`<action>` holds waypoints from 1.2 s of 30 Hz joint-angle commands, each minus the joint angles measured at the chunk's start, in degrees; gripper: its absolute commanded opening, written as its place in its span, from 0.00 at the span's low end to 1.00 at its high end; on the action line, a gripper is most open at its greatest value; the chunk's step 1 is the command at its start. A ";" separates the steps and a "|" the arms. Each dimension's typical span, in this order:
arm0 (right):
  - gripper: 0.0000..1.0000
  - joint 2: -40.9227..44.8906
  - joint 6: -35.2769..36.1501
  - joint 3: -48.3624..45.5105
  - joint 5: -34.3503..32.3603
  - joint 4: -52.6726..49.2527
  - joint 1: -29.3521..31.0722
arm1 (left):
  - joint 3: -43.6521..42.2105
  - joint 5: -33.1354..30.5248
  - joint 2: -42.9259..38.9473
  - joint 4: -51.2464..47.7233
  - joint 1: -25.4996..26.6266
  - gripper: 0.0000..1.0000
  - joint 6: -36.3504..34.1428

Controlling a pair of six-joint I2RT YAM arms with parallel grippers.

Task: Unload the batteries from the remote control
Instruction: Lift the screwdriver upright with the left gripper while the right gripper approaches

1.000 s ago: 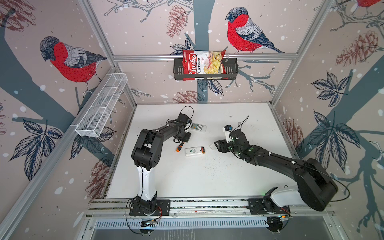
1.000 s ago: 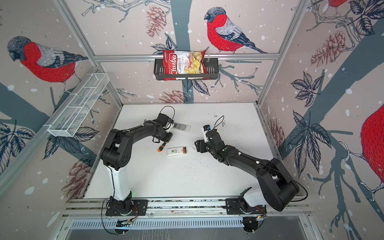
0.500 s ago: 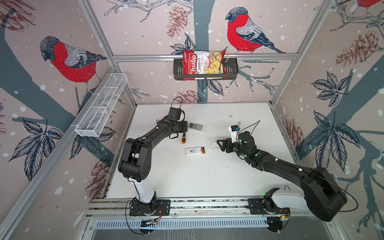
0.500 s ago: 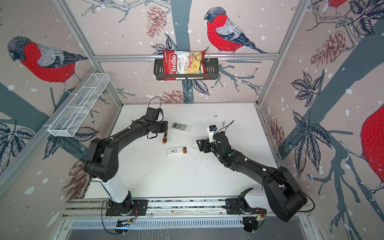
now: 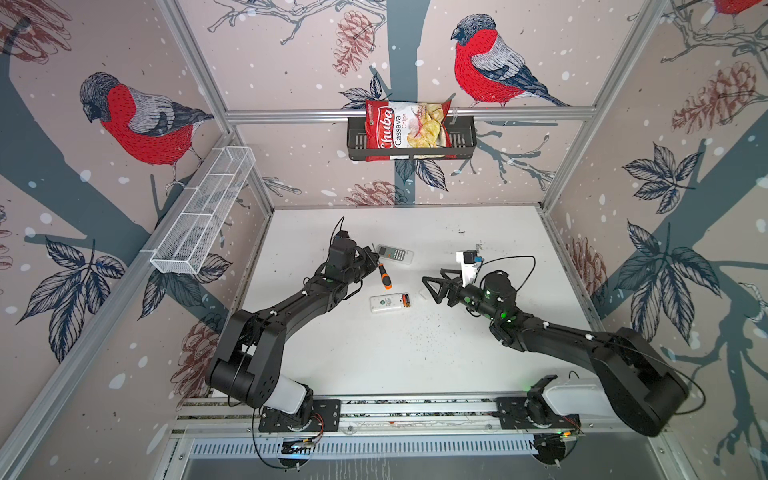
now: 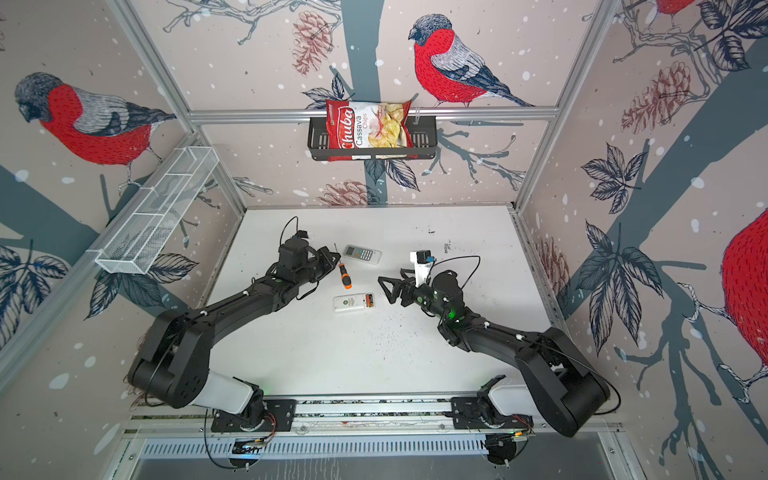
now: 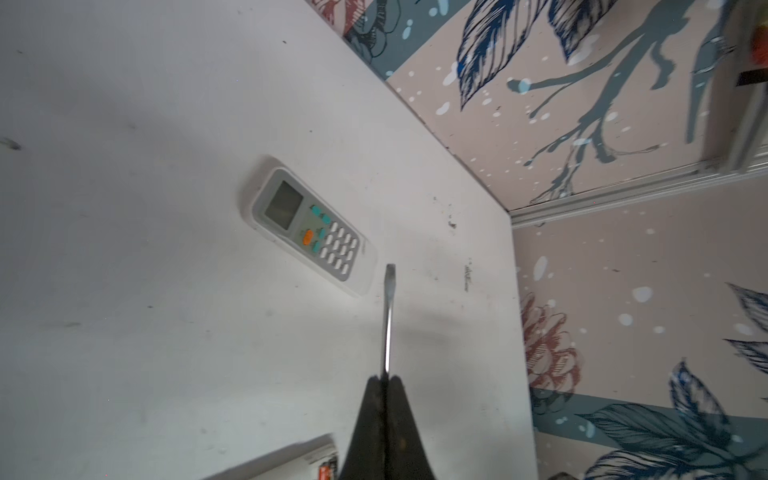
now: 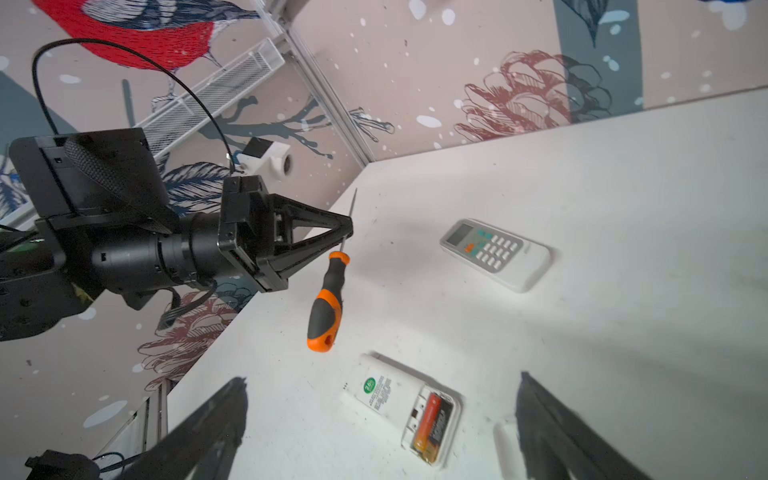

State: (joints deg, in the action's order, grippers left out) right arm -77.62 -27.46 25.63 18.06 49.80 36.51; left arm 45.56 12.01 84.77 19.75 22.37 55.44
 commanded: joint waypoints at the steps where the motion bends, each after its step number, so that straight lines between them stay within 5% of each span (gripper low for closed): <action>1: 0.99 -3.33 -2.86 1.42 1.81 10.39 0.20 | -1.94 -0.55 -0.66 13.24 0.71 0.00 7.48; 11: 0.92 -16.78 -10.09 8.73 10.39 20.41 -3.52 | -2.78 0.16 6.65 32.35 1.89 0.00 14.17; 26: 0.94 -33.57 -18.22 22.36 16.29 27.46 -5.82 | 2.30 -1.45 12.64 35.49 1.97 0.00 14.80; 36: 0.81 -41.25 -27.42 26.37 18.36 36.86 -5.76 | 2.34 -1.24 15.65 41.42 2.04 0.00 14.60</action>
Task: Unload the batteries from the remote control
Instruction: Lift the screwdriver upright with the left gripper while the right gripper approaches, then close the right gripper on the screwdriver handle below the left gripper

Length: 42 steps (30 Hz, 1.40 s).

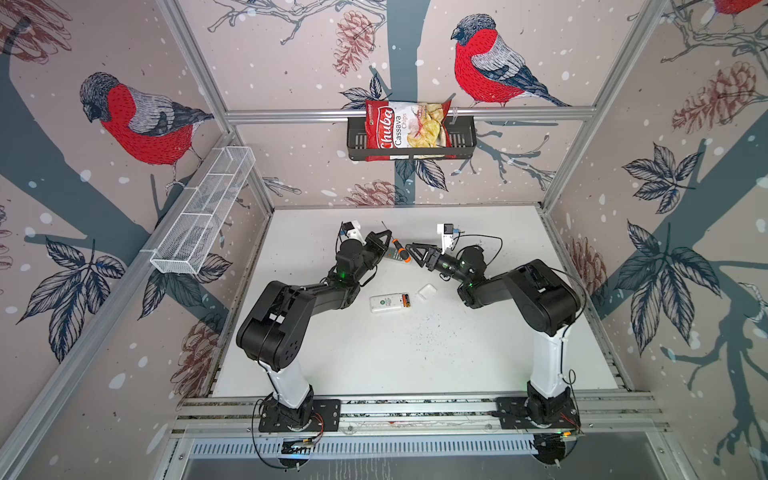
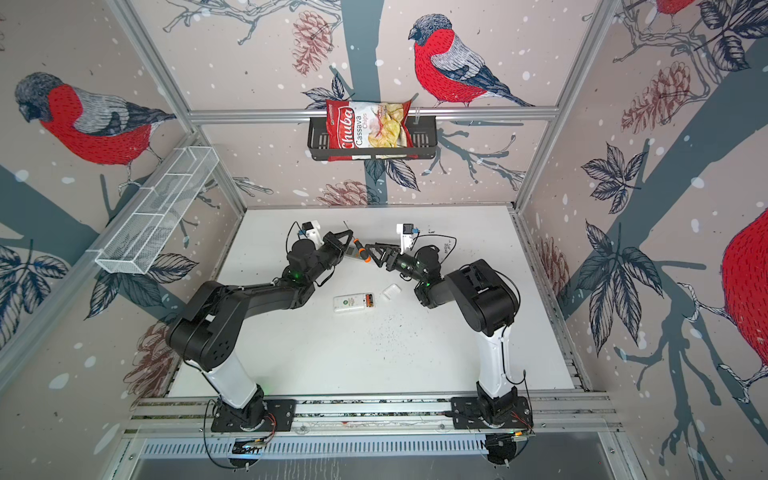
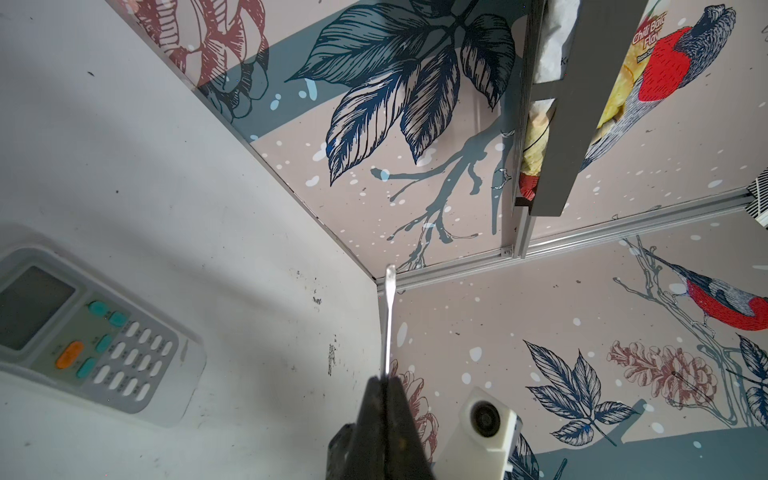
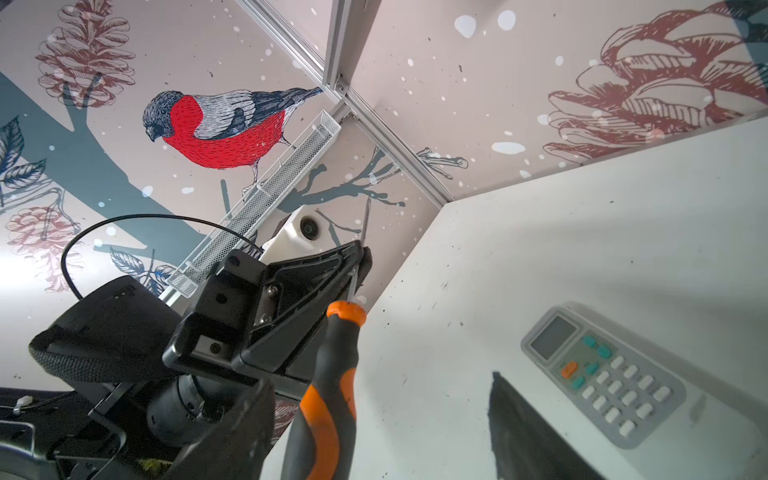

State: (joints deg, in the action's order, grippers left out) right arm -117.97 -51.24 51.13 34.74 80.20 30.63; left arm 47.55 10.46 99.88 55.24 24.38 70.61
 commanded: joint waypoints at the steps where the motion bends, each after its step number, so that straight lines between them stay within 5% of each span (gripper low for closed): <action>1: 0.81 -1.31 -4.05 1.20 1.94 6.79 0.26 | 0.19 0.57 0.83 6.79 0.04 0.00 -0.59; 27: 0.66 -6.74 -7.68 8.01 -3.16 8.97 3.21 | -2.46 0.98 6.45 24.76 0.75 0.00 1.72; 34: 0.51 -7.70 -8.69 8.57 -4.11 10.20 3.29 | -2.72 0.62 7.61 26.62 1.28 0.00 2.13; 42: 0.15 -8.23 -8.45 8.73 -4.06 10.07 3.25 | -3.22 0.59 7.79 26.94 1.39 0.00 1.78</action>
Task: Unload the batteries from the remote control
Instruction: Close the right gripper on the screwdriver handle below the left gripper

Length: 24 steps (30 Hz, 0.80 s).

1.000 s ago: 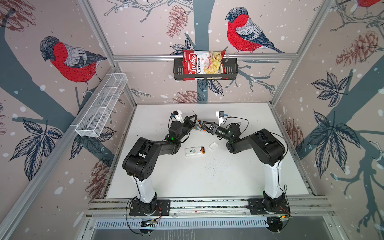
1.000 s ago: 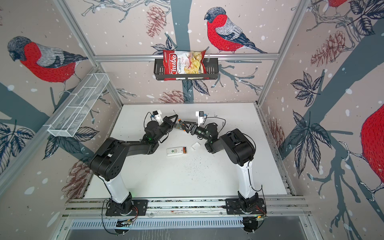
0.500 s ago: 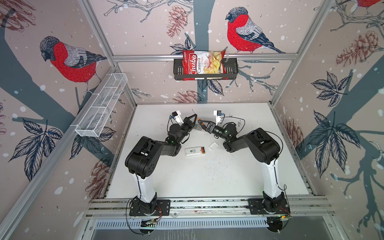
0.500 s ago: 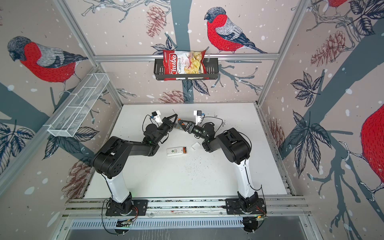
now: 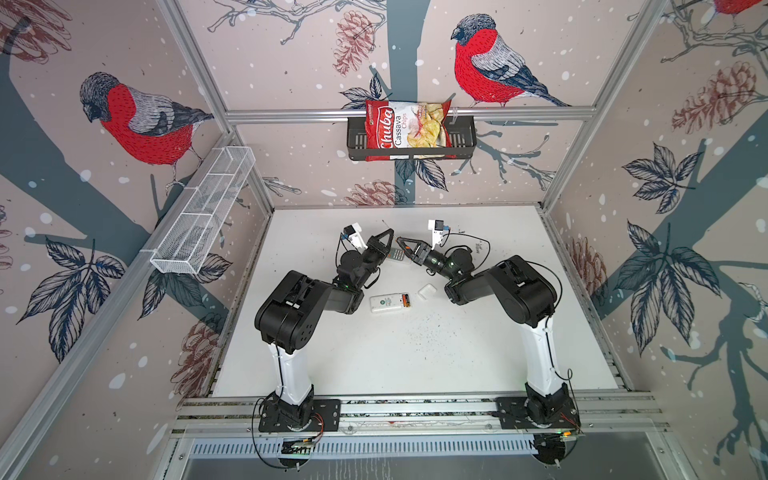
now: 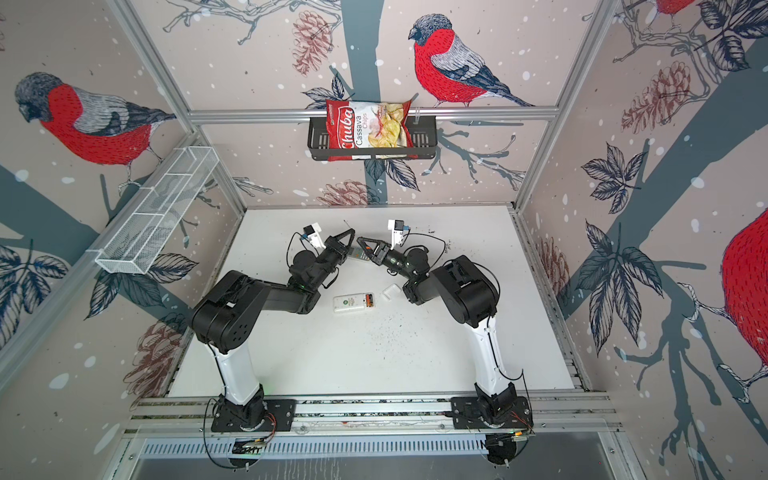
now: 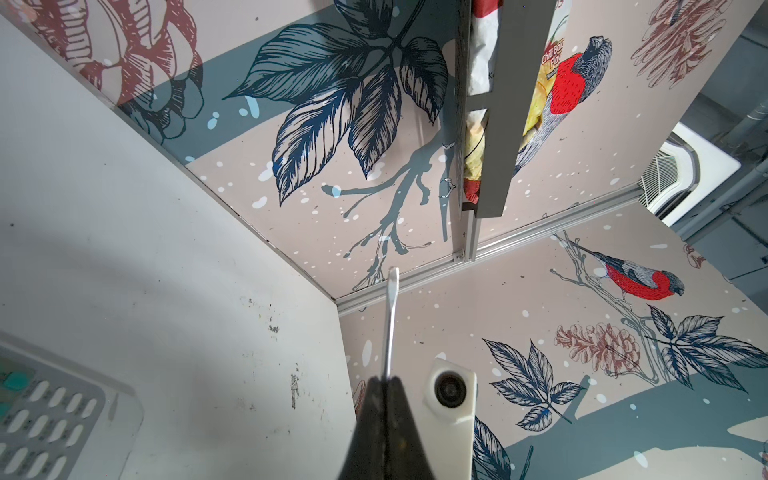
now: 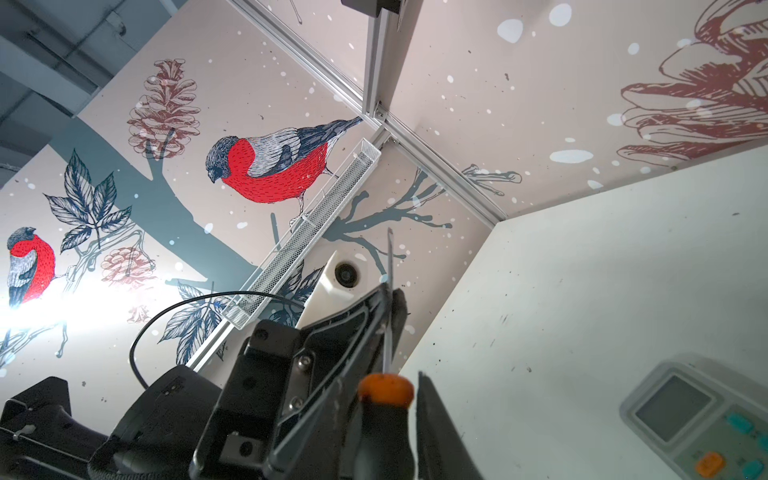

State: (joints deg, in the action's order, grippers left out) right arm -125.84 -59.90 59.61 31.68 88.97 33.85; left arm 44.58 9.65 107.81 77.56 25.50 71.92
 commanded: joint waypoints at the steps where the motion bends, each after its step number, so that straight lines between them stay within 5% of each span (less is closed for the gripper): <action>1: 0.10 -0.30 0.39 0.13 -0.93 1.14 -0.01 | -0.43 1.25 -0.27 4.73 0.34 0.00 0.50; 4: 0.01 -0.22 0.96 0.06 -0.76 0.34 -0.10 | -0.85 0.99 -0.49 5.15 0.32 0.00 0.39; 10: 0.00 1.84 5.40 -0.21 0.54 -4.48 0.16 | -1.06 1.96 -0.45 6.48 0.43 0.02 -0.04; 14: 0.00 5.50 14.01 -0.14 0.45 -14.22 0.82 | -3.25 1.41 -2.02 7.81 0.43 0.50 -2.33; 16: 0.00 6.91 17.10 -0.28 0.00 -17.69 0.87 | -4.61 0.97 -3.41 8.24 0.42 0.65 -4.03; 20: 0.00 9.17 22.62 -0.20 1.78 -22.70 0.78 | -8.32 0.99 -7.07 7.61 0.17 0.78 -6.10; 24: 0.00 12.34 29.65 -0.53 1.28 -29.62 0.83 | -13.05 0.51 -10.77 7.65 -0.11 0.80 -6.26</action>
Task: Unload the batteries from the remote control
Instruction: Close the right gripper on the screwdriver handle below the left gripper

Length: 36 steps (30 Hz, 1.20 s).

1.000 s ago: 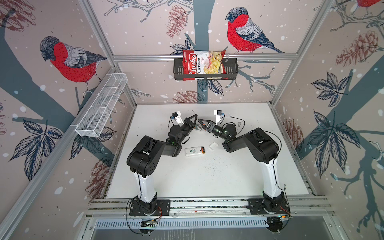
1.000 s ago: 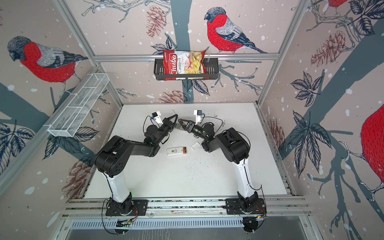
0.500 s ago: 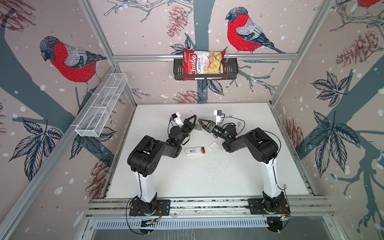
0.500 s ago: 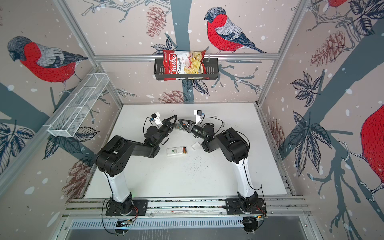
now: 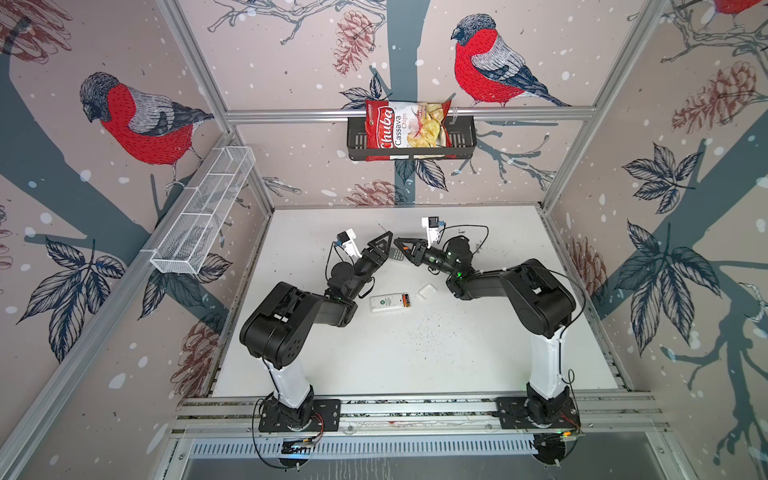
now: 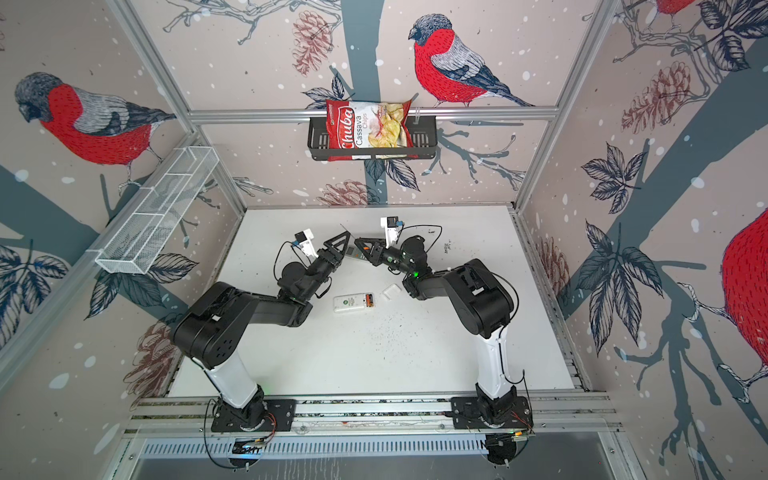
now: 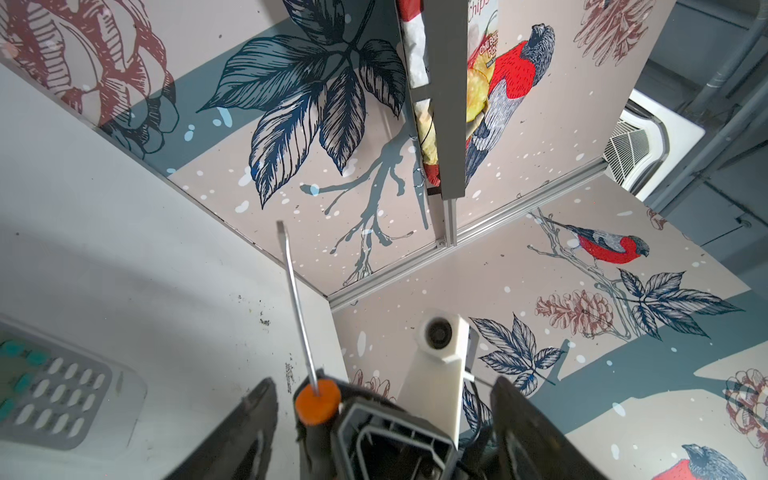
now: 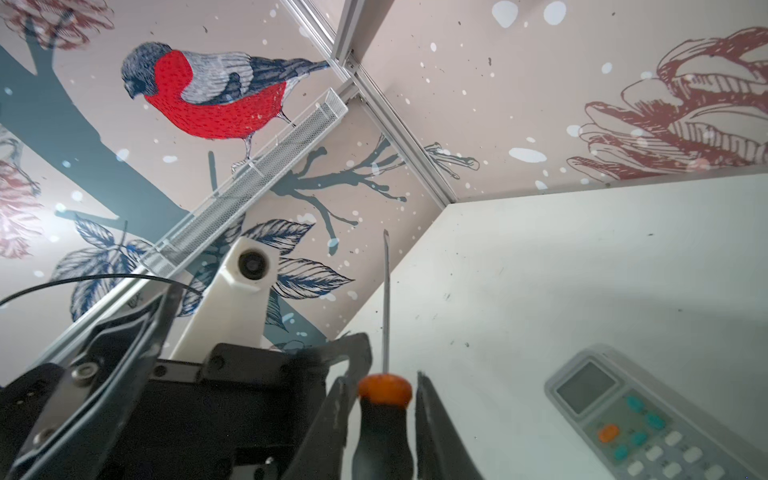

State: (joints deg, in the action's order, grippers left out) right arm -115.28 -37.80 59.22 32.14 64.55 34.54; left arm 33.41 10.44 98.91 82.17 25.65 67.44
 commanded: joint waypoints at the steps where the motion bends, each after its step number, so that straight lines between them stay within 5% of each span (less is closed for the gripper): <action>1: 0.00 2.64 9.48 -0.24 0.69 -7.05 0.26 | -3.03 -0.61 -3.16 2.40 -0.40 0.80 -1.87; 9: 0.00 8.95 23.57 -2.03 -3.00 -17.70 1.49 | -7.13 -0.93 -10.84 -6.38 -2.06 0.79 -3.58; 15: 0.00 11.19 28.19 -2.75 -4.86 -20.54 2.10 | -9.44 -1.11 -13.26 -13.44 -3.49 0.69 -1.85; 22: 0.00 12.37 30.07 -3.48 -5.22 -21.14 2.72 | -10.23 -4.47 -18.25 -22.86 -3.34 0.52 -5.74; 27: 0.00 13.08 32.03 -3.80 -6.73 -21.04 4.09 | -6.98 -1.75 -17.33 -24.98 -2.66 0.23 -7.07; 36: 0.00 16.13 37.26 -6.28 -14.09 -20.00 6.99 | -7.52 -3.40 -19.76 -30.36 -2.51 0.00 -8.37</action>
State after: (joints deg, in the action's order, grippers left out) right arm -100.05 -2.98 53.21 21.43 42.48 41.19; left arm 26.37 8.60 80.49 54.13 23.09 60.97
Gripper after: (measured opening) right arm 0.271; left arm 0.053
